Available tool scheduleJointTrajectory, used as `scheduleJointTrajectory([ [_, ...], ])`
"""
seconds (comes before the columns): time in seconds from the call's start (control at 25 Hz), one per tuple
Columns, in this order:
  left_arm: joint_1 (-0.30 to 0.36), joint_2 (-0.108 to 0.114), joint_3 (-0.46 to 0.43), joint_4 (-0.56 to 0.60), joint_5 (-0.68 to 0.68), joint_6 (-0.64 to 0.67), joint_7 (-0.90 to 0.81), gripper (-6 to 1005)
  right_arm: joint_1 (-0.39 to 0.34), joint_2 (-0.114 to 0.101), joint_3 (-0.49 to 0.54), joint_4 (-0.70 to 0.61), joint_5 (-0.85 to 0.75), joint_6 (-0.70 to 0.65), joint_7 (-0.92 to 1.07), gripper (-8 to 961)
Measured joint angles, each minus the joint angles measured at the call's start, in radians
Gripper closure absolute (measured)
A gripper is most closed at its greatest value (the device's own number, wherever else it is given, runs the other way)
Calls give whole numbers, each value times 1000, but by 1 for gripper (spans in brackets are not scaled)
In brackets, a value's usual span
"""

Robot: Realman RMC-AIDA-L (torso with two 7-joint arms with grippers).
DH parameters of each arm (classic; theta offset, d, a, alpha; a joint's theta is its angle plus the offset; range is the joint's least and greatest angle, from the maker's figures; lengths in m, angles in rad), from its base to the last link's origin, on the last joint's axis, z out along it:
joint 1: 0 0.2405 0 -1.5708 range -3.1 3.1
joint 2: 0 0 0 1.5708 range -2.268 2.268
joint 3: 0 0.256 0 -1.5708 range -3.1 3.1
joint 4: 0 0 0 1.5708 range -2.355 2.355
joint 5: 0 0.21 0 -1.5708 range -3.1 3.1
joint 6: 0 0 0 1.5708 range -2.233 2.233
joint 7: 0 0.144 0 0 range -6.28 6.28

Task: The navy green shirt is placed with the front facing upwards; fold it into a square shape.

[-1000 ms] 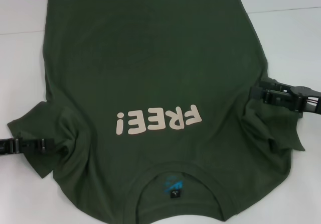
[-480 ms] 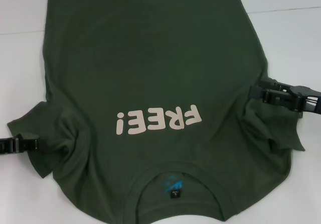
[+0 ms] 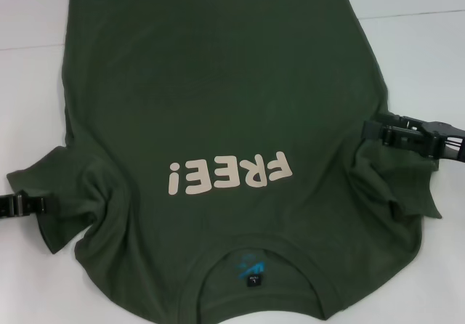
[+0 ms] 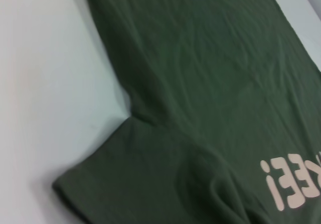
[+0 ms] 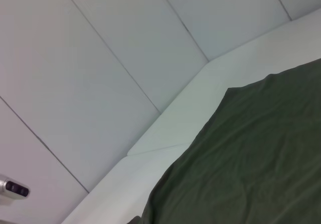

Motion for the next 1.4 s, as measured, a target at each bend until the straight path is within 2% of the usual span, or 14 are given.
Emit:
scheduleJointTrajectory([
  [0.32, -5, -2, 2, 29, -47, 20, 4, 983, 2, 2, 0, 2, 0, 0, 0, 42],
  [0.96, 11, -2, -1, 171, -68, 138, -11, 983, 2, 5, 3, 7, 14, -9, 9, 41],
  [1.4, 16, 5, -11, 207, -58, 126, -16, 982, 4, 6, 3, 8, 14, -6, 9, 41],
])
